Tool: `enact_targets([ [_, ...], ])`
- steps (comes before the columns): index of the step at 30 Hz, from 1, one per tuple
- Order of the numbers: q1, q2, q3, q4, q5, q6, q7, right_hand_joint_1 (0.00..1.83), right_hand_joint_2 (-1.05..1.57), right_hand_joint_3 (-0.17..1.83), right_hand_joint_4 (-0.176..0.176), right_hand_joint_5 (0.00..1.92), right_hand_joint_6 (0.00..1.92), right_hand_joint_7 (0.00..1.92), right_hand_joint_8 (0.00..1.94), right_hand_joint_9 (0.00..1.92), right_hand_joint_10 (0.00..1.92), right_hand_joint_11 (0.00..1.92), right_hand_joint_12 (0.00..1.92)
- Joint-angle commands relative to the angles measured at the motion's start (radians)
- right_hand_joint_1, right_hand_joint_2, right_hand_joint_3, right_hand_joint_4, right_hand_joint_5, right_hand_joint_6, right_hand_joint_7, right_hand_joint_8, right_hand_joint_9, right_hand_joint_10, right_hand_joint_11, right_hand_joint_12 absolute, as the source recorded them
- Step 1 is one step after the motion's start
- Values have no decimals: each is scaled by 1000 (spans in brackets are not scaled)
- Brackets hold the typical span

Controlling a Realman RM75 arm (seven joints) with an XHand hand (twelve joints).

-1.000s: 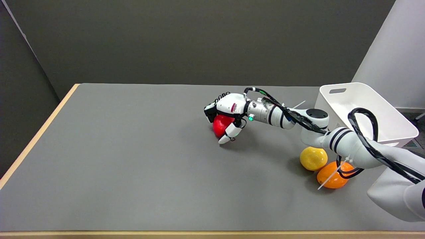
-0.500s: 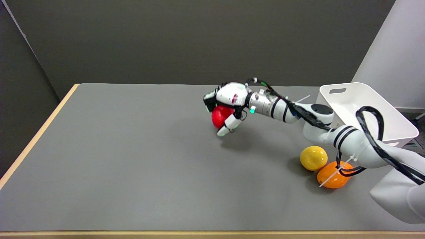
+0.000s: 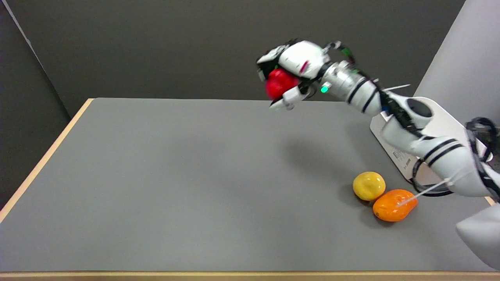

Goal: Pick up tomato.

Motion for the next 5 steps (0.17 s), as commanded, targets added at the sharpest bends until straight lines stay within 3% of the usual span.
enact_targets([
  [1,-354,281,451,294,-131,-462,-12,1484,987,376,176,646,1461,785,1335,806,1462,902,1781],
  [5,-499,296,569,290,-130,-535,-11,1484,986,378,176,646,1461,786,1336,806,1462,902,1782],
])
